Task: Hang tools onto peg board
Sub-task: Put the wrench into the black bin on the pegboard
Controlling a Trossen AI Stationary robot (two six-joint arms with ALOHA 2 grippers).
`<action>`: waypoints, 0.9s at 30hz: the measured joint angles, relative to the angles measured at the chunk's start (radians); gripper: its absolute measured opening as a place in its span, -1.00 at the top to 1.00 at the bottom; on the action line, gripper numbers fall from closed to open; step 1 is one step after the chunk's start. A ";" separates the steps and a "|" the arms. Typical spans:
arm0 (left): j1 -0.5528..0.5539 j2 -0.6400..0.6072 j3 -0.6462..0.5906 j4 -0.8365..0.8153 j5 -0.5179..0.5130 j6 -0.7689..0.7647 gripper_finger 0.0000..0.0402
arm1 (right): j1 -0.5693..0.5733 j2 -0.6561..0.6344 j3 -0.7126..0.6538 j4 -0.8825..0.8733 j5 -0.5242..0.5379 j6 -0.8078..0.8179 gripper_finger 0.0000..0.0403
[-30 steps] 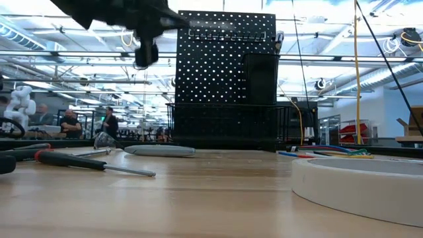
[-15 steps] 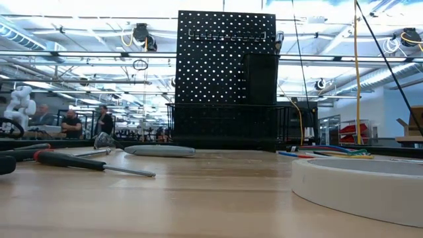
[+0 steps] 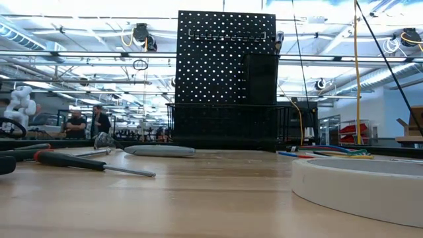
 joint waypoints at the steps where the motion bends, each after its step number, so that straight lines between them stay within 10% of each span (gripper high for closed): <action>1: -0.004 0.014 0.000 0.016 0.001 0.007 0.95 | -0.002 0.009 0.015 -0.008 -0.002 -0.003 -0.04; 18: -0.008 0.131 0.064 0.036 0.003 0.038 0.95 | -0.016 0.071 0.137 -0.111 0.003 -0.085 0.00; 27: -0.008 0.143 0.065 0.036 0.003 0.037 0.95 | -0.022 0.071 0.137 -0.114 0.003 -0.092 0.59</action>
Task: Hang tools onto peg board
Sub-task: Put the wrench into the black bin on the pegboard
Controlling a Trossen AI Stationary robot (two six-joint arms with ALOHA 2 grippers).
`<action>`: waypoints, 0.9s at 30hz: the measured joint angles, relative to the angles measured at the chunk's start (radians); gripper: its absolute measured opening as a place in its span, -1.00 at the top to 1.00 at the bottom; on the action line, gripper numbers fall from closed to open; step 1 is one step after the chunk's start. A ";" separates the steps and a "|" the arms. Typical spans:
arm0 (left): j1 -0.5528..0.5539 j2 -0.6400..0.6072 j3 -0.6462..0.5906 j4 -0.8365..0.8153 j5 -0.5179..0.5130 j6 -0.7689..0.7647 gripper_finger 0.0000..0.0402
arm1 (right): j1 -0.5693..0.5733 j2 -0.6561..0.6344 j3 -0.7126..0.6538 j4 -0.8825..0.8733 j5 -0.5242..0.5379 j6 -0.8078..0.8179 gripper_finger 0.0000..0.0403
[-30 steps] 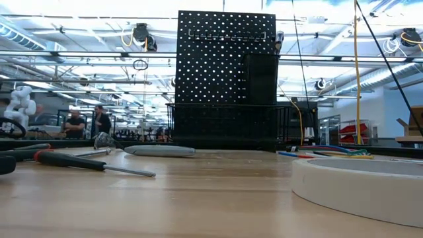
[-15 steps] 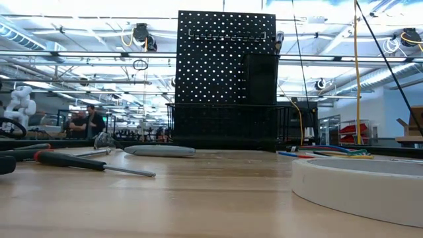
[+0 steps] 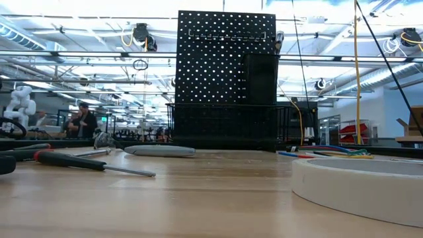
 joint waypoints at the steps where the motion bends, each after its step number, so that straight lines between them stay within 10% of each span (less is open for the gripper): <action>1: 0.000 0.000 0.000 0.000 0.000 0.000 0.95 | 0.000 0.000 0.000 0.001 0.000 -0.004 0.70; 16: 0.022 -0.019 0.000 -0.222 -0.043 0.024 0.19 | 0.000 -0.098 0.000 -0.135 0.001 -0.030 0.96; 27: 0.053 -0.119 0.000 -0.588 -0.126 0.016 -0.01 | 0.016 -0.372 0.000 -0.750 0.224 -0.065 0.96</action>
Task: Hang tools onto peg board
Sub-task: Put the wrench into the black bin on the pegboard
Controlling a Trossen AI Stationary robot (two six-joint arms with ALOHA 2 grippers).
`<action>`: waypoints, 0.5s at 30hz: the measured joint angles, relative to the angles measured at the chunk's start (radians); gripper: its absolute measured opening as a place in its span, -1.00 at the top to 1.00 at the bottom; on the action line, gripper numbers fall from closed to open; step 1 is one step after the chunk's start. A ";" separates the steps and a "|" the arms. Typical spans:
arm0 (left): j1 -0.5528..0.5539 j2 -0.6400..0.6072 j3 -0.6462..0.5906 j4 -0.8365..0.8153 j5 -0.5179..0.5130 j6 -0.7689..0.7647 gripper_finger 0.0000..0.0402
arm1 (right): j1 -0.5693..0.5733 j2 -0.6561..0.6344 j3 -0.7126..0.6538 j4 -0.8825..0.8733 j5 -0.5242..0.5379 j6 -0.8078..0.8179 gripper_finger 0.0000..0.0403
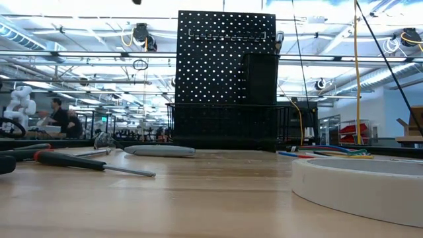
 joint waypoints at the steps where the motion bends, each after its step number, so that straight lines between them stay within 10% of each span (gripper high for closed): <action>1: 0.000 -0.011 0.000 -0.020 -0.046 -0.004 -0.01 | 0.000 -0.019 0.000 -0.069 0.029 0.007 0.96; 7: -0.002 -0.039 0.000 -0.108 -0.351 -0.052 -0.01 | -0.002 -0.115 -0.093 -0.287 0.245 0.075 0.96; 15: 0.000 -0.037 0.000 -0.109 -0.410 -0.025 -0.01 | -0.050 -0.219 -0.468 0.200 0.362 0.036 0.96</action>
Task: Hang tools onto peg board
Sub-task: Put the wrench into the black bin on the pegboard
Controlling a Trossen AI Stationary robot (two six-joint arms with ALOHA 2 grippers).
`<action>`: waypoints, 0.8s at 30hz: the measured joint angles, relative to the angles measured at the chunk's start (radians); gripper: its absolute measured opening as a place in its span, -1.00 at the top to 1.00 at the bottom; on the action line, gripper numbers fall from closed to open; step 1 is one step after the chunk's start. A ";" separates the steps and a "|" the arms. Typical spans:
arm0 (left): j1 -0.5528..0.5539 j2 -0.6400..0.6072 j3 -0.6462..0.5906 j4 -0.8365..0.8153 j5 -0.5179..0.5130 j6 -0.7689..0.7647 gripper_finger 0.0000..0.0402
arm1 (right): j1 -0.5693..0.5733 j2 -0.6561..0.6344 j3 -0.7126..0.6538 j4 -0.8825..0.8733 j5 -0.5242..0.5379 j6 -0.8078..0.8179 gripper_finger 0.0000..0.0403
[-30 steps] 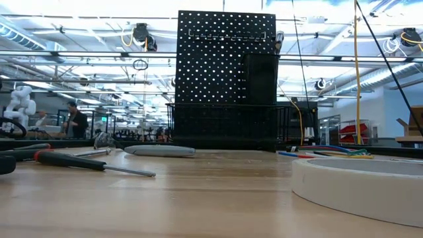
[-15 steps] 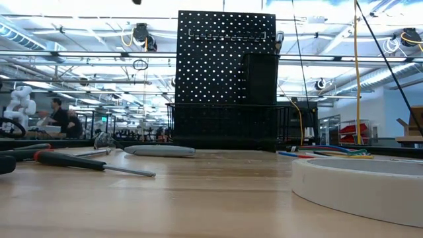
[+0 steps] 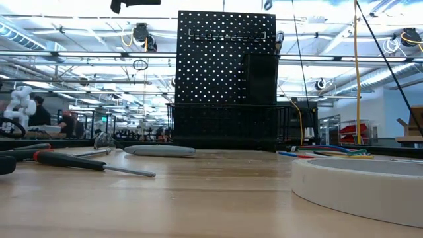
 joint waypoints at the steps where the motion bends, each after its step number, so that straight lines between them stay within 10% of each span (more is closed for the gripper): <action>1: 0.000 0.000 0.000 0.000 -0.005 0.006 -0.01 | -0.004 -0.001 -0.045 0.074 0.016 -0.008 0.96; 24: 0.000 0.000 -0.001 -0.051 -0.006 0.165 -0.01 | 0.002 0.219 -0.195 0.624 0.334 -0.082 0.96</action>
